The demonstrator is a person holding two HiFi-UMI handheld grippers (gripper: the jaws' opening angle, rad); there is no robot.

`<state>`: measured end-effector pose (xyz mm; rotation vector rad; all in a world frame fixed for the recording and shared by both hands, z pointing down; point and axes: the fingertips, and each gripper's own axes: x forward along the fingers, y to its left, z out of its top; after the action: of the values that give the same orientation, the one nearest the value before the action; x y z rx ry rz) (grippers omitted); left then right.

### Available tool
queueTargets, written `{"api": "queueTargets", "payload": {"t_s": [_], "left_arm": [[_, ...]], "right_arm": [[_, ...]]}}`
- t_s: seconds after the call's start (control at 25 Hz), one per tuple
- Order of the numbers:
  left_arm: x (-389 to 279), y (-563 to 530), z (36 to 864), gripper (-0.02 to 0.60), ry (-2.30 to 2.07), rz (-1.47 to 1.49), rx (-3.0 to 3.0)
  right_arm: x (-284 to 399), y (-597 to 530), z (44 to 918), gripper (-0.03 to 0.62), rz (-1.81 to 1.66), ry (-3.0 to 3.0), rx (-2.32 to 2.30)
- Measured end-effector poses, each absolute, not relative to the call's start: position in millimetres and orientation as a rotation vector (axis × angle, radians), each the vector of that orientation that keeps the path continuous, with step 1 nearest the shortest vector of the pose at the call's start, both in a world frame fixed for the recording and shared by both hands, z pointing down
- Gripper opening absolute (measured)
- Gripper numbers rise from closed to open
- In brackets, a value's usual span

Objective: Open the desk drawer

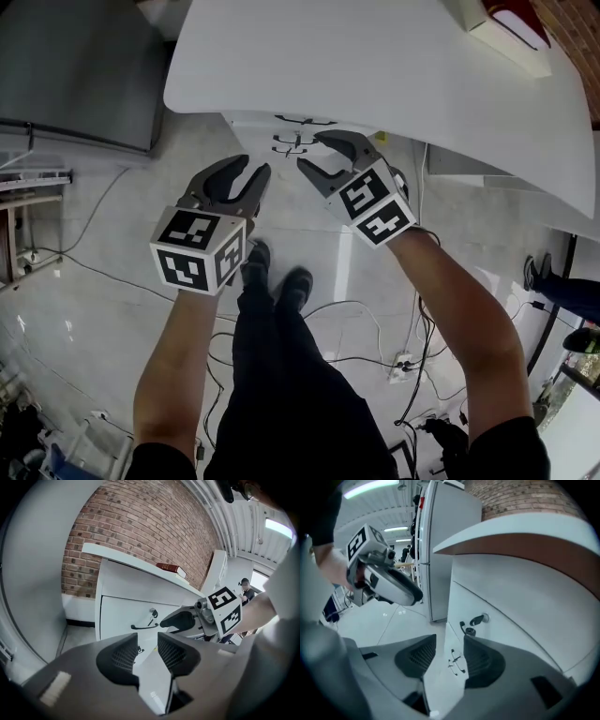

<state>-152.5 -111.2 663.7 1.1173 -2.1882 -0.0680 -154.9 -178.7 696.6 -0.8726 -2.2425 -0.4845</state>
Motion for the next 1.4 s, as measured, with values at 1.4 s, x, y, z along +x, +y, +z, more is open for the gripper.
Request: {"api": "queueTargets", "payload": {"t_s": [1.4], "left_arm": [[-182.4, -86.5, 680.3, 0.209, -2.285, -0.064, 1.032]], "right_arm": [[-175.5, -185.9, 754.8, 0.029, -1.285, -2.01, -0.729]]}}
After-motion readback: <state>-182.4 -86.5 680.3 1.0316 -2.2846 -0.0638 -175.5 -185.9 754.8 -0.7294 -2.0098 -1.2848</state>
